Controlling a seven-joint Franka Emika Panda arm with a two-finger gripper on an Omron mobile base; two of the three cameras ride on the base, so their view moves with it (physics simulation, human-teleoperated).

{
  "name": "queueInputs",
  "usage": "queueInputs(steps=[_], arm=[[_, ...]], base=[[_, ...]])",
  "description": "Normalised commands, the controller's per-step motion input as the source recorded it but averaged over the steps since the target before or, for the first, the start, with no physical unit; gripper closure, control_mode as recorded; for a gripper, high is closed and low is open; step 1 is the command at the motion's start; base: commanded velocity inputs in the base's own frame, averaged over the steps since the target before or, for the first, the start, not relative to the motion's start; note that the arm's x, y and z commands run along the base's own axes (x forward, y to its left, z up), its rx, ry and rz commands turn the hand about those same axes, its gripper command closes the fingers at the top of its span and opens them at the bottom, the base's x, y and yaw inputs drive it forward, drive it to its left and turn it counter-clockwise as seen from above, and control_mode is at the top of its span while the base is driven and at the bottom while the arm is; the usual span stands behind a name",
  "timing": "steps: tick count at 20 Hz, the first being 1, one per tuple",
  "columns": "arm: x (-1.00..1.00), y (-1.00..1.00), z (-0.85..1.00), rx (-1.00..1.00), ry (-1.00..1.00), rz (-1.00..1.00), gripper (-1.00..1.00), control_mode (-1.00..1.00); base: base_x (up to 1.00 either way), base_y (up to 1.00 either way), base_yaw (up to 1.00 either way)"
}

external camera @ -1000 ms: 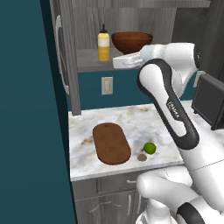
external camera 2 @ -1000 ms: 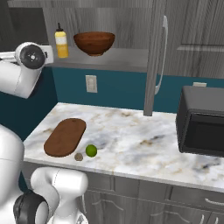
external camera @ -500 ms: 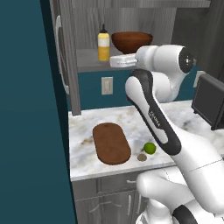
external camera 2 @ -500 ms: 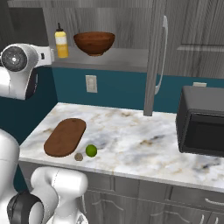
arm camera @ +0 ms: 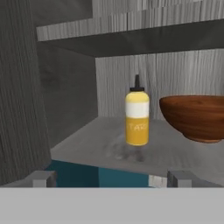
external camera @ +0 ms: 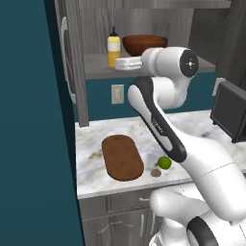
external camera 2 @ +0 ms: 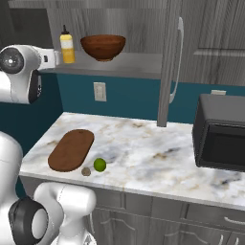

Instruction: Open the cabinet. Place the bowl and condiment on the counter. Then place the lime and garlic on the cutting board.

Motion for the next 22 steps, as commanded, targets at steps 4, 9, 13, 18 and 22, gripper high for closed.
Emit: queueInputs(steps=[4, 9, 13, 18, 22], arm=[[0.36, 0.0, 0.0, 0.0, 0.0, 0.0, -1.0, -1.0], [0.42, 0.0, 0.0, 0.0, 0.0, 0.0, -1.0, -1.0], [0.42, -0.02, 0.01, 0.0, 0.0, 0.0, -1.0, -1.0], [0.35, -0.11, 0.02, 0.0, 0.0, 0.0, -1.0, -1.0], [0.06, -0.05, 0.0, 0.0, 0.0, 0.0, -1.0, -1.0]], base=[[0.0, 0.0, 0.0], [0.0, 0.0, 0.0], [0.0, 0.0, 0.0], [0.0, 0.0, 0.0], [0.0, 0.0, 0.0]])
